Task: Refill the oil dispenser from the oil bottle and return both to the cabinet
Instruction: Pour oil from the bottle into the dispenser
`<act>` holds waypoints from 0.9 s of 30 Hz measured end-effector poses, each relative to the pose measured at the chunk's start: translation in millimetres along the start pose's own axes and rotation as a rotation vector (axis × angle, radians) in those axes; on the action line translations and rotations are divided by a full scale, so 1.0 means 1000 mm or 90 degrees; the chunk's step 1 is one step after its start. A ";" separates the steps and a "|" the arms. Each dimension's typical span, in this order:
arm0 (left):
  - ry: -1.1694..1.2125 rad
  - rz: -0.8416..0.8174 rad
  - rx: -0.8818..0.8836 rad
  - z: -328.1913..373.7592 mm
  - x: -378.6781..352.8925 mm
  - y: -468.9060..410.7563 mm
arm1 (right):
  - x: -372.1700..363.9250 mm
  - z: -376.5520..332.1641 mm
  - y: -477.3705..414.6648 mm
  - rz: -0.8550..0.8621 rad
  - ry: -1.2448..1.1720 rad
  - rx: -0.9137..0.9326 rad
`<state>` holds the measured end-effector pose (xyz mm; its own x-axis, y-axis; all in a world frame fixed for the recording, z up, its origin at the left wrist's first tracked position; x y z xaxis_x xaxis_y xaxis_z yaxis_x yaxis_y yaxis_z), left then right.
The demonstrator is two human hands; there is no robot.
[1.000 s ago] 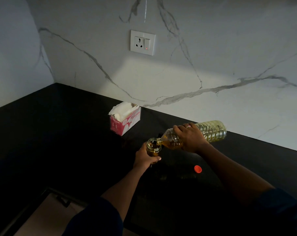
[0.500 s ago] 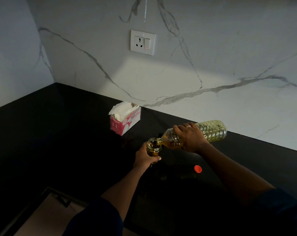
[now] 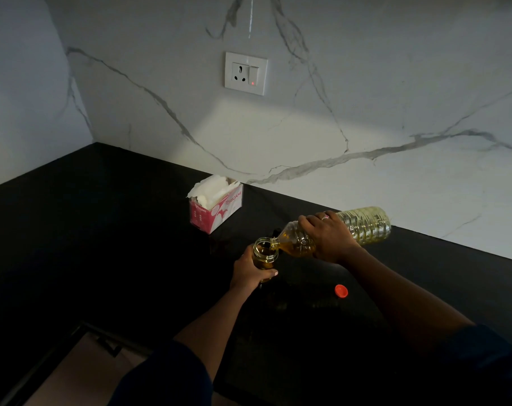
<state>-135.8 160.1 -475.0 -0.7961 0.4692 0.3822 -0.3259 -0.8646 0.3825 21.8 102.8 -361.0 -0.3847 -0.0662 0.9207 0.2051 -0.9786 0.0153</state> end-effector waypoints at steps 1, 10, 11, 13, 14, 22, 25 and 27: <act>0.000 0.000 0.001 0.000 0.000 0.000 | 0.000 0.000 0.000 -0.001 -0.001 0.000; -0.001 -0.002 0.006 0.001 0.000 0.001 | 0.000 0.000 0.000 0.010 -0.003 0.000; -0.005 -0.002 0.006 0.001 0.000 0.001 | 0.000 0.000 0.000 0.014 -0.003 0.001; -0.007 0.000 0.007 0.001 0.000 0.001 | 0.001 0.000 0.000 0.018 0.000 0.003; -0.007 0.000 0.008 0.001 0.000 0.001 | 0.001 0.000 0.000 0.018 -0.001 0.003; -0.007 0.005 0.012 0.000 0.000 0.001 | 0.002 -0.001 0.000 0.018 0.004 0.005; -0.003 0.004 0.011 0.000 0.000 0.000 | 0.004 -0.001 0.000 0.026 0.013 0.004; -0.004 0.003 0.014 0.000 0.000 0.000 | 0.004 -0.001 0.000 0.021 0.014 0.004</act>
<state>-135.5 159.6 -475.0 -0.7938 0.4671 0.3894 -0.3114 -0.8623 0.3994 19.2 102.2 -358.2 -0.3972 -0.1031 0.9119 0.2235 -0.9746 -0.0128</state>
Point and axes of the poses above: each hand's wrist, its own y-axis away from the middle knuckle, its own x-axis out of the back of the hand, z = x × y, the point moved 6 cm from there along -y, towards the middle knuckle, and after that the axes turned 9 degrees about x, right-handed, at the moved point
